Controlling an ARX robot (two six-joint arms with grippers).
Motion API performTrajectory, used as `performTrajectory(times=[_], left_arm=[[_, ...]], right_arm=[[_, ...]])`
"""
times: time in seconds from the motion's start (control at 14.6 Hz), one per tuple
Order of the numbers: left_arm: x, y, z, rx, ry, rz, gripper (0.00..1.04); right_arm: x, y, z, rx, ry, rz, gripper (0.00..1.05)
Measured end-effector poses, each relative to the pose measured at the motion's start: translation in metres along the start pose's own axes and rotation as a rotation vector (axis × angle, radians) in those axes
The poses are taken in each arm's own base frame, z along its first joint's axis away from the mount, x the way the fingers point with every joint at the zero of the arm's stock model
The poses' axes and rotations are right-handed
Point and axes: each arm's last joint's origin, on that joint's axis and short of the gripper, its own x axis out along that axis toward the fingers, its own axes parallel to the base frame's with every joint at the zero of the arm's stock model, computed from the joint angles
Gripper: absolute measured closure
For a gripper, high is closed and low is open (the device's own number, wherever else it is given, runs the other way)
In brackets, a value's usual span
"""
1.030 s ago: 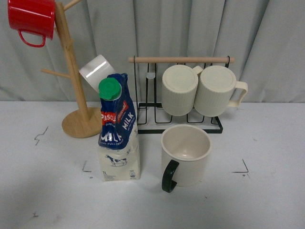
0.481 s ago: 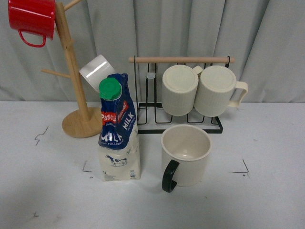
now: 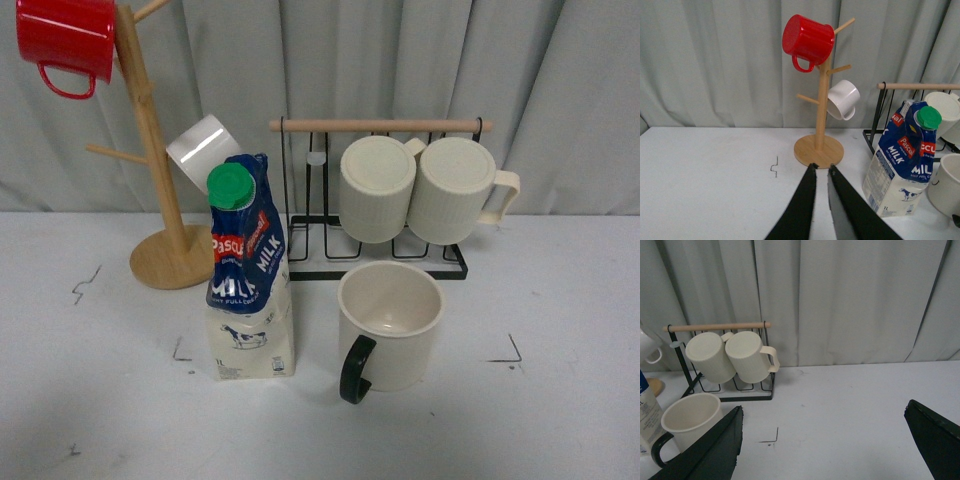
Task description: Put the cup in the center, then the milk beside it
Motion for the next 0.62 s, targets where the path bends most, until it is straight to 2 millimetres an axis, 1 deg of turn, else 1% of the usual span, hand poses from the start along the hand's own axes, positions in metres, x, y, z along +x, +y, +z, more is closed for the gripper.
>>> performTrajectory(times=[0.14, 0.34, 0.48, 0.62], left_arm=[[0.0000, 0.0000, -0.0004, 0.000, 0.004, 0.000, 0.67], [0.0000, 0.0000, -0.0004, 0.000, 0.004, 0.000, 0.33], [0.0000, 0.0000, -0.0004, 0.000, 0.004, 0.000, 0.08], [0.0000, 0.0000, -0.0004, 0.001, 0.004, 0.000, 0.07]], right_arm=[[0.0000, 0.0000, 0.0000, 0.000, 0.000, 0.000, 0.06], [0.0000, 0.0000, 0.0001, 0.000, -0.001, 0.000, 0.06], [0.0000, 0.0000, 0.0000, 0.000, 0.000, 0.000, 0.06], [0.0000, 0.0000, 0.0000, 0.000, 0.000, 0.000, 0.06]])
